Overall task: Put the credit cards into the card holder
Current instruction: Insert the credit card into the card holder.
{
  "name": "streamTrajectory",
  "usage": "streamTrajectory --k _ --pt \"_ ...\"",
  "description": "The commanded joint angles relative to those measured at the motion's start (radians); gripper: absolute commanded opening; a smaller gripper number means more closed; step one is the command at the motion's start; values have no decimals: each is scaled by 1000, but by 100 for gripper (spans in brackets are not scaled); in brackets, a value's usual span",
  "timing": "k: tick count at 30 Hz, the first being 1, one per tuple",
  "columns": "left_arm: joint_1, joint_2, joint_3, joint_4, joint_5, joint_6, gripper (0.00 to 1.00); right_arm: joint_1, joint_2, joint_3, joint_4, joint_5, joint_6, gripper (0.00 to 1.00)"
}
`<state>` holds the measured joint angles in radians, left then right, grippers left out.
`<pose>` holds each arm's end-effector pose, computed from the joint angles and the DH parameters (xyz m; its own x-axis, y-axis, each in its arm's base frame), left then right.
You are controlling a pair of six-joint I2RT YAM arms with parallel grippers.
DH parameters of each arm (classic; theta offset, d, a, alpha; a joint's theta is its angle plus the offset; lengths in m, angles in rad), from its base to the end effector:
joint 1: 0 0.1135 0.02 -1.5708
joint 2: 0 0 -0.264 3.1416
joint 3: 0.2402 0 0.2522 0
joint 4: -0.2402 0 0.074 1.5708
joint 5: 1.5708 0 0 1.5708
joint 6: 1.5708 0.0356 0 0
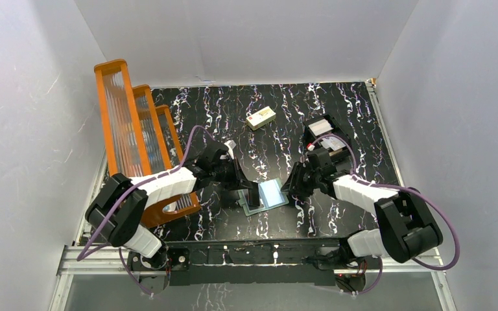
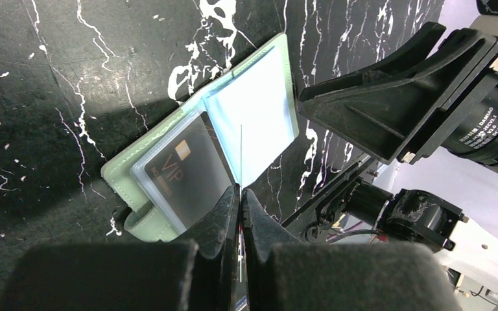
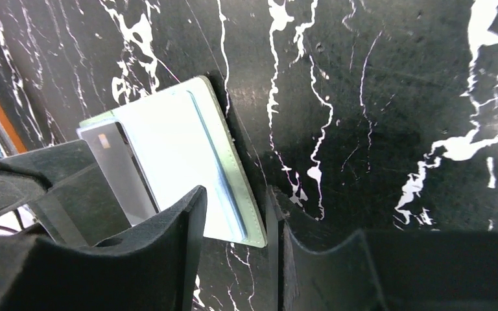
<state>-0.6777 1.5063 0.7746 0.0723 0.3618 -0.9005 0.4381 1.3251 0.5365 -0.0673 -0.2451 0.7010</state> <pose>0.2337 -0.2043 0.1922 -0.9268 -0.1949 -0.3211 0.1257 0.6447 -0.7541 0.2156 0.1105 0.1561 -0.8809 0.2783 -0.3828 0.0165 0.8264 0.5628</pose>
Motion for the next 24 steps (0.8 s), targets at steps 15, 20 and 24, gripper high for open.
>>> streamTrajectory --k 15,20,24 --pt "3 65 12 -43 -49 45 0 117 -47 -52 16 35 98 37" --pt "3 84 10 -16 -31 42 0 127 -39 -55 33 21 102 35" --pt "3 83 23 -30 -32 44 0 139 -24 -61 46 17 110 33"
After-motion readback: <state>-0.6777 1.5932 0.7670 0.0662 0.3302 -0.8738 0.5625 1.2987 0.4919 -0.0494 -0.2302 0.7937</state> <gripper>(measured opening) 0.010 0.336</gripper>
